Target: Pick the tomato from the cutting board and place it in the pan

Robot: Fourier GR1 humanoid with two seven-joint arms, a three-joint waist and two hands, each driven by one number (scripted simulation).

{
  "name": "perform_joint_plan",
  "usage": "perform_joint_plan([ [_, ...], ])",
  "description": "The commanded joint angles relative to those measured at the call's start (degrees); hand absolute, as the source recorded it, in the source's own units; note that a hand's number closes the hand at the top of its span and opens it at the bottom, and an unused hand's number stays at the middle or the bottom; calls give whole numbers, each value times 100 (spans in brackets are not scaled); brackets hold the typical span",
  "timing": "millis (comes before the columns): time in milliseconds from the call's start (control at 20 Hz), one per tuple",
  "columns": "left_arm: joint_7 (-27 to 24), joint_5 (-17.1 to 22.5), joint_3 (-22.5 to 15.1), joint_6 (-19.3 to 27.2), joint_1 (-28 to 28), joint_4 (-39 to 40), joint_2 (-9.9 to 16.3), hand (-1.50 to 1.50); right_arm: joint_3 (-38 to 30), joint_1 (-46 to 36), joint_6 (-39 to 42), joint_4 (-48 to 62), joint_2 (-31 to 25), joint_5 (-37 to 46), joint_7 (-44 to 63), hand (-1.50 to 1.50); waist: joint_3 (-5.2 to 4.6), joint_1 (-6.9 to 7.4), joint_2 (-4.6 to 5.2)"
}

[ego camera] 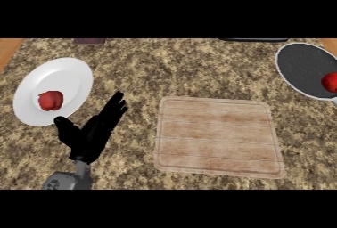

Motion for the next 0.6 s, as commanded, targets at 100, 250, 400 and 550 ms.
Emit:
perform_joint_plan([
  [100, 161, -58, -2, 149, -33, -130, -75, 0, -167, 694, 1369, 218, -325, -348, -734, -150, -11, -79, -47],
  [250, 51, -131, -70, 48, 212, -91, -61, 0, -46, 555, 1486, 193, -386, -400, -693, -150, -23, -71, -72],
  [400, -58, -68, 75, -52, 68, 177, -76, 0, 12, 872, 1919, 212, -534, -504, -783, -150, -29, -126, -83],
  [550, -80, 129, 403, -314, -178, 489, 59, 0, 173, 937, 1806, 72, -177, -652, -934, -150, -38, -173, -102],
])
